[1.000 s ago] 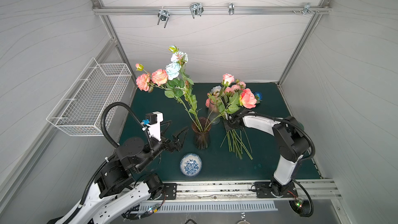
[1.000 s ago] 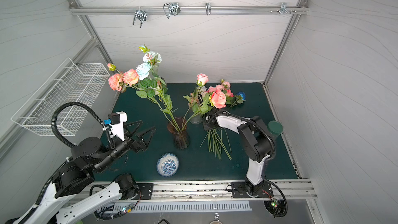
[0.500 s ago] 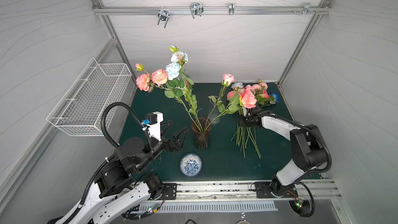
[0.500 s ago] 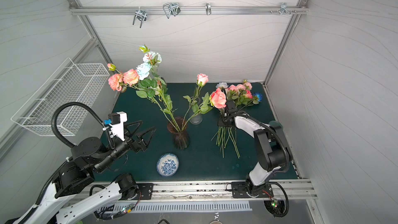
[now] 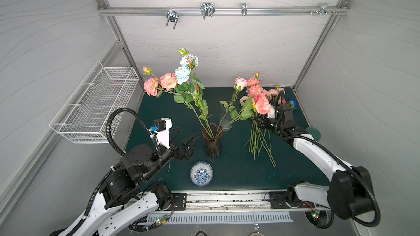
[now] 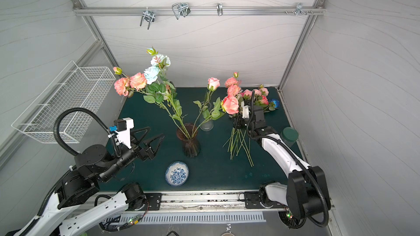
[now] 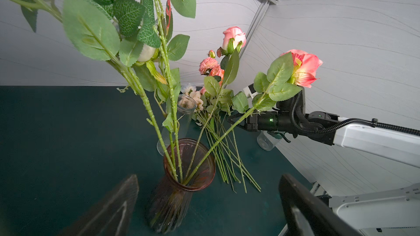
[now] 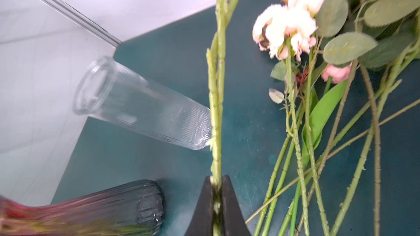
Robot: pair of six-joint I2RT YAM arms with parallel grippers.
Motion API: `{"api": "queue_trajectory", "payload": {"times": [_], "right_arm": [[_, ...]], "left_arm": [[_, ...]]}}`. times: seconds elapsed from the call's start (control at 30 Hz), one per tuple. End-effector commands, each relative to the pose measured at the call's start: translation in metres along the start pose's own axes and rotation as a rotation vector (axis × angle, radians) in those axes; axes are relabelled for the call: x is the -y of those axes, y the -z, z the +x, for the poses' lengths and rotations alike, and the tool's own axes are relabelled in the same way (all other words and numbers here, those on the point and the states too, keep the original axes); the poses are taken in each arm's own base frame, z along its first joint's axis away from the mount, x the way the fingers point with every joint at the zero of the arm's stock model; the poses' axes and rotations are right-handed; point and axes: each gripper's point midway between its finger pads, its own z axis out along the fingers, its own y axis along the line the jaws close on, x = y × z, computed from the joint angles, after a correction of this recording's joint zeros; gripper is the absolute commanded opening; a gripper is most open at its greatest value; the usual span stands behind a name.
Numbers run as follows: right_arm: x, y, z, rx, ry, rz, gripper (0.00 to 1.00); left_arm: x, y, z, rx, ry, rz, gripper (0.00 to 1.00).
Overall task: Arrange flowers in a vase
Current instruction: Pick up the flower from the flowers, then place the flower in the vase.
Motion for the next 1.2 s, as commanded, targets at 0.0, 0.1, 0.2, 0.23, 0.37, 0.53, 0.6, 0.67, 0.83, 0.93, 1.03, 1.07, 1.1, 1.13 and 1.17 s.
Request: {"api": "queue_trajectory", "payload": {"times": [0.0,0.1,0.2,0.23,0.37,0.53,0.6,0.67,0.83,0.93,1.03,1.07,1.1,1.13,1.17], "right_arm": [[-0.008,0.035,-0.042,0.154,0.017,0.032,0.0],[-0.021,0.075,-0.071,0.278,0.047,0.044,0.0],[-0.042,0.118,-0.095,0.395,0.086,0.022,0.0],[-0.05,0.132,-0.102,0.432,0.098,0.008,0.0],[-0.09,0.195,-0.128,0.581,0.183,-0.077,0.0],[-0.143,0.264,-0.149,0.697,0.296,-0.215,0.0],[-0.167,0.287,-0.154,0.713,0.333,-0.295,0.0],[-0.191,0.306,-0.158,0.713,0.365,-0.382,0.0],[-0.245,0.331,-0.164,0.661,0.358,-0.68,0.0],[-0.272,0.321,-0.158,0.62,0.356,-0.798,0.0],[-0.318,0.292,-0.128,0.569,0.484,-0.839,0.0],[-0.338,0.283,-0.114,0.562,0.539,-0.847,0.0],[-0.354,0.276,-0.103,0.568,0.589,-0.849,0.0],[-0.37,0.267,-0.092,0.577,0.628,-0.854,0.0],[-0.384,0.256,-0.084,0.586,0.653,-0.853,0.0]], "left_arm": [[0.007,0.012,-0.022,0.064,0.014,0.028,0.98],[0.008,0.016,-0.027,0.074,0.011,0.032,0.98],[0.01,0.02,-0.031,0.085,0.006,0.044,0.98],[0.011,0.021,-0.033,0.087,0.003,0.046,0.98],[0.014,0.026,-0.04,0.102,-0.003,0.058,0.98],[0.015,0.03,-0.045,0.111,-0.003,0.062,0.98],[0.015,0.031,-0.045,0.112,-0.001,0.063,0.98],[0.015,0.031,-0.045,0.112,0.0,0.064,0.98],[0.013,0.032,-0.046,0.116,0.001,0.051,0.98],[0.009,0.034,-0.047,0.122,0.001,0.036,0.98],[0.006,0.04,-0.051,0.135,0.0,0.021,0.98],[0.006,0.042,-0.053,0.138,-0.004,0.016,0.98],[0.005,0.044,-0.053,0.139,-0.005,0.012,0.98],[0.003,0.045,-0.054,0.143,-0.003,0.006,0.98],[0.002,0.047,-0.053,0.144,0.0,0.006,0.98]]}}
